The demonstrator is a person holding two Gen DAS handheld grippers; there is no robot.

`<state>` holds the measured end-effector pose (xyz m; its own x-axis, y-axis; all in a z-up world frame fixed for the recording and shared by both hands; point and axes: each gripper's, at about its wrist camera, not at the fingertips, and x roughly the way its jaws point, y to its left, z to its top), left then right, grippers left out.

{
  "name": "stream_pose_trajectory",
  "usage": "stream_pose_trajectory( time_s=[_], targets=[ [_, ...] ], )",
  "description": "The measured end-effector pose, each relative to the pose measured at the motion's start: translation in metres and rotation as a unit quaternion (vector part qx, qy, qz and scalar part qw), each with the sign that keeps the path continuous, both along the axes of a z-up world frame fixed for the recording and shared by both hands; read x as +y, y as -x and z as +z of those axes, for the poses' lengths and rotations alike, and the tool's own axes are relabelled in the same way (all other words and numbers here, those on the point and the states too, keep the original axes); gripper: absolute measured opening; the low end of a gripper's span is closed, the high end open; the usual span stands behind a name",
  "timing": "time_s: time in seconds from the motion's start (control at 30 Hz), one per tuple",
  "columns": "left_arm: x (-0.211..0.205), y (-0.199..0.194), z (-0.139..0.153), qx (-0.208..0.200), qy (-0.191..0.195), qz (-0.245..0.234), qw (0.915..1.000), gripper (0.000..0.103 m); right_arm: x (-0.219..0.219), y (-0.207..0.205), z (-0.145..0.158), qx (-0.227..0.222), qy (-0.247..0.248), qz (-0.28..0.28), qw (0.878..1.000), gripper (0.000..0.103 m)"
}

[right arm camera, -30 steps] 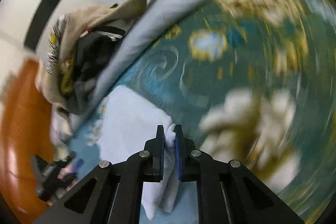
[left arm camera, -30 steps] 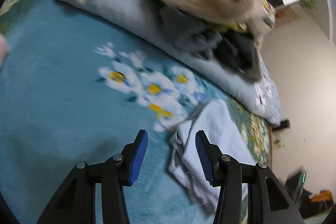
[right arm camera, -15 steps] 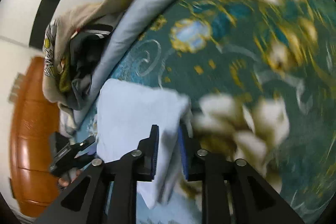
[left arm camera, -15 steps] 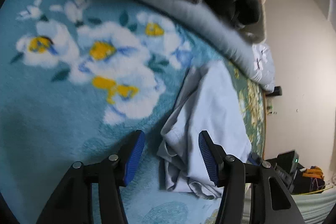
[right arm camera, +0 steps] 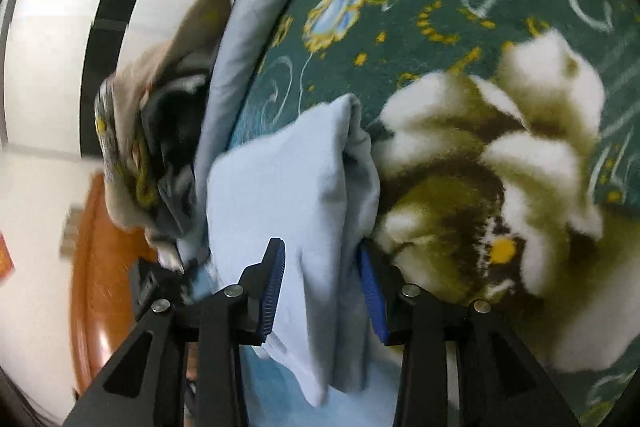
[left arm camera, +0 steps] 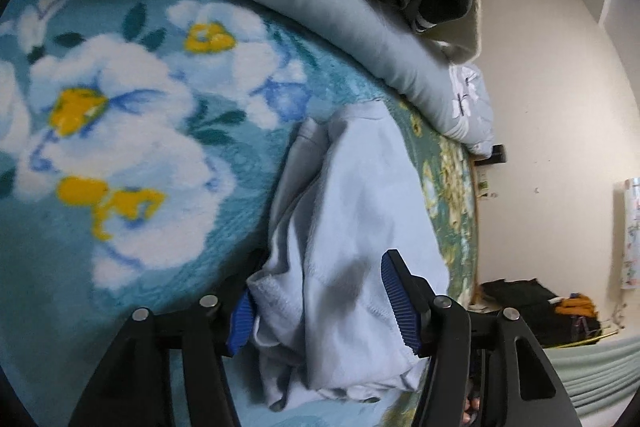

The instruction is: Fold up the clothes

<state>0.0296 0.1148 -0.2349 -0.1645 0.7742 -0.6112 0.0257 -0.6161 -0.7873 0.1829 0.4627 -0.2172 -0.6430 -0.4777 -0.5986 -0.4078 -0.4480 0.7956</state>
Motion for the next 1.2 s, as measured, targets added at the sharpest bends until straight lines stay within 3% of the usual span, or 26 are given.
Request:
stream_pose_trajectory(
  time_s=[0.07, 0.1, 0.13, 0.23, 0.47, 0.6, 0.77, 0.93, 1.07, 1.2],
  targets=[
    [0.005, -0.002, 0.003, 0.011, 0.01, -0.007, 0.9999, 0.06, -0.005, 0.0, 0.0, -0.004, 0.008, -0.02, 1.0, 0.023],
    [0.008, -0.002, 0.004, 0.015, 0.016, -0.01, 0.9997, 0.053, -0.008, 0.002, 0.001, -0.009, 0.005, -0.024, 1.0, 0.013],
    [0.012, -0.003, 0.004, 0.017, 0.025, -0.013, 0.9995, 0.034, -0.012, 0.003, 0.003, -0.014, 0.001, -0.028, 1.0, 0.01],
    [0.018, -0.009, 0.003, 0.022, 0.056, -0.013, 0.9981, 0.02, -0.019, 0.005, 0.013, -0.012, 0.001, -0.032, 0.999, 0.008],
    [0.015, -0.041, 0.021, 0.013, 0.028, -0.026, 0.9992, 0.016, -0.031, -0.024, 0.045, -0.018, -0.038, -0.01, 0.999, 0.007],
    [0.008, -0.063, 0.051, 0.042, 0.007, -0.03, 0.9986, 0.016, -0.039, -0.044, 0.07, -0.019, -0.06, -0.004, 0.998, 0.007],
    [-0.015, -0.094, 0.09, 0.091, -0.012, -0.019, 0.9956, 0.016, -0.058, -0.049, 0.136, 0.035, -0.098, 0.026, 0.994, 0.007],
    [-0.068, -0.126, 0.142, 0.154, -0.002, 0.021, 0.9878, 0.016, -0.104, -0.041, 0.187, 0.081, -0.14, 0.092, 0.982, 0.007],
    [-0.118, -0.144, 0.178, 0.194, 0.012, 0.05, 0.9796, 0.016, -0.149, -0.029, 0.208, 0.117, -0.13, 0.124, 0.977, 0.007],
    [-0.19, -0.168, 0.195, 0.204, 0.03, 0.09, 0.9744, 0.016, -0.205, -0.008, 0.221, 0.14, -0.11, 0.176, 0.968, 0.007]
  ],
)
